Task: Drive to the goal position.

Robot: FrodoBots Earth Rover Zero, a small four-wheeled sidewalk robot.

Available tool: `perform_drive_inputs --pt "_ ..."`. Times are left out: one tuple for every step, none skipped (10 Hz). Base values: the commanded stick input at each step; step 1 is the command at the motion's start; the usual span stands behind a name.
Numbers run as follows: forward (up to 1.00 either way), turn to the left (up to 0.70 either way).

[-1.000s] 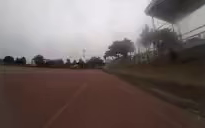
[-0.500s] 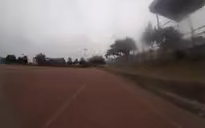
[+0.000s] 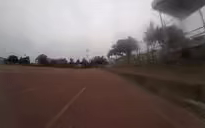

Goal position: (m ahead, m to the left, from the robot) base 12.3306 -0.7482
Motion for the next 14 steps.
perform_drive_inputs --pt "1.00 0.00" --pt "1.00 0.00" --pt "1.00 0.00" --pt "1.00 0.00" --pt "1.00 0.00" --pt "1.00 0.00" --pt "1.00 -0.10" --pt "1.00 -0.25" --pt "1.00 -0.30" --pt "1.00 -0.30" --pt "1.00 -0.30" --pt "1.00 -0.30" --pt "1.00 -0.25" --pt "1.00 -0.19"
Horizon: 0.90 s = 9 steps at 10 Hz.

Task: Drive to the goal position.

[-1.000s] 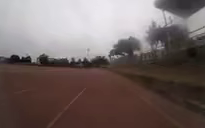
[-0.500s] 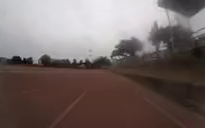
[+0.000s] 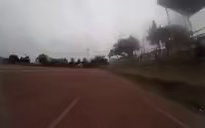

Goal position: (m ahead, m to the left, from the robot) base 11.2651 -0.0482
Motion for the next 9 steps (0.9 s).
perform_drive_inputs --pt "1.00 0.00" --pt "1.00 0.00" --pt "1.00 0.00" --pt "1.00 0.00" --pt "1.00 0.00" --pt "1.00 0.00" --pt "1.00 0.00" --pt "1.00 0.00" --pt "1.00 0.00"
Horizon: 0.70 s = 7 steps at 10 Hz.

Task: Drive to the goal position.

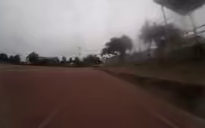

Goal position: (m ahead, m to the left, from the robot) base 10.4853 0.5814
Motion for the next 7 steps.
perform_drive_inputs --pt "1.00 0.00" --pt "1.00 0.00" --pt "1.00 0.00" --pt "1.00 0.00" --pt "1.00 0.00" --pt "1.00 0.00" --pt "1.00 0.00"
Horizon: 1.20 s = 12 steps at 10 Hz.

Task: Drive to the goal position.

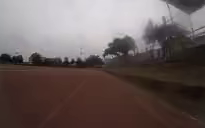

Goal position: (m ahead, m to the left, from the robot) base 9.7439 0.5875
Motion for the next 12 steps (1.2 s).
perform_drive_inputs --pt "1.00 0.00" --pt "1.00 0.00" --pt "1.00 0.00" --pt "1.00 0.00" --pt "1.00 0.00" --pt "1.00 0.00" --pt "1.00 0.00" --pt "1.00 0.00" --pt "1.00 0.00" --pt "1.00 0.00" --pt "1.00 0.00" --pt "1.00 0.00"
